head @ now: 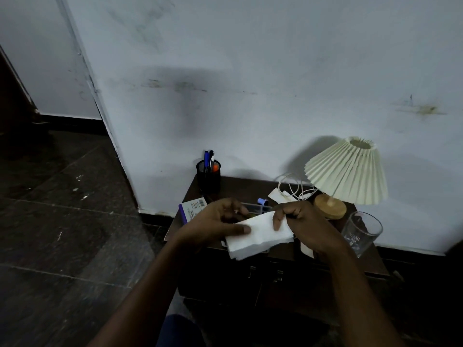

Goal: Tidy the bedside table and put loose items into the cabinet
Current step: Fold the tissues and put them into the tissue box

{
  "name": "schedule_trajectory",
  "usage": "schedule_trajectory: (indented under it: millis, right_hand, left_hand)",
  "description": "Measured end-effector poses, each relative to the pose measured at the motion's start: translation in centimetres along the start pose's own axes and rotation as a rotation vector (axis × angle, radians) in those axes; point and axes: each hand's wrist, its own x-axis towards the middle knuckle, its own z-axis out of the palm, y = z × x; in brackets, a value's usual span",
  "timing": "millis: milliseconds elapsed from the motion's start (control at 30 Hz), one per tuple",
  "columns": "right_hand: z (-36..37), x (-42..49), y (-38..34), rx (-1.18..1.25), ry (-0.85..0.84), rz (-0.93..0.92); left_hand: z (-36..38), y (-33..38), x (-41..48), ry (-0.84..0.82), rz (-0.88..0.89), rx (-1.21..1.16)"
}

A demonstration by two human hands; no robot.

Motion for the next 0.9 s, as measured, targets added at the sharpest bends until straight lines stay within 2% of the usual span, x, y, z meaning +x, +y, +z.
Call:
schedule_trajectory:
  millis: [33,67,133,167,200,300,367,467,600,733,900]
  right_hand:
    - [0.3,0.6,0.1,0.087,0.042,0.019]
    - [0.7,1.0,0.0,0.285,0.109,0.043]
    - [1.5,1.8,-0.2,0.787,0.219,0.117]
    - [1.7,2.3,0.1,0.928,0.234,0.134]
    - [1.9,2.8,0.2,0.945,0.213,0.155]
    - [2.8,4.3,-0.1,0.728,0.119,0.167]
    - [2.9,5.5,0.0,0.468,0.199,0.153]
    - [2.2,7.3,-0.1,0.062,0.360,0.112]
    - [1.8,8.7,-0.8,-0.272,0.298,0.036]
    - [2.2,9.4,-1.0,-0.394,0.212,0.027]
    - [1.8,9.0,-0.4,-0.427,0.078,0.109]
  left_hand:
    - [0.1,0.0,0.3,-0.040,-0.009,0.080]
    - [0.2,-0.1,0.6,-0.035,-0.015,0.105]
    - [0.5,-0.4,1.5,0.088,-0.006,0.029]
    - [0.7,-0.5,2.1,0.168,0.006,-0.026]
    - [1.0,-0.6,2.7,0.242,0.018,-0.064]
    - [1.7,-0.8,4.6,0.404,0.067,-0.148]
    - [1.6,-0.9,5.7,0.470,0.092,-0.110]
    - [0.9,-0.9,6.9,0.470,0.087,0.108]
    - [-0.4,-0.5,8.2,0.401,0.081,0.454]
    - [-1.0,-0.8,9.0,0.353,0.049,0.621]
    - [-1.2,-1.4,8.9,0.330,0.060,0.636]
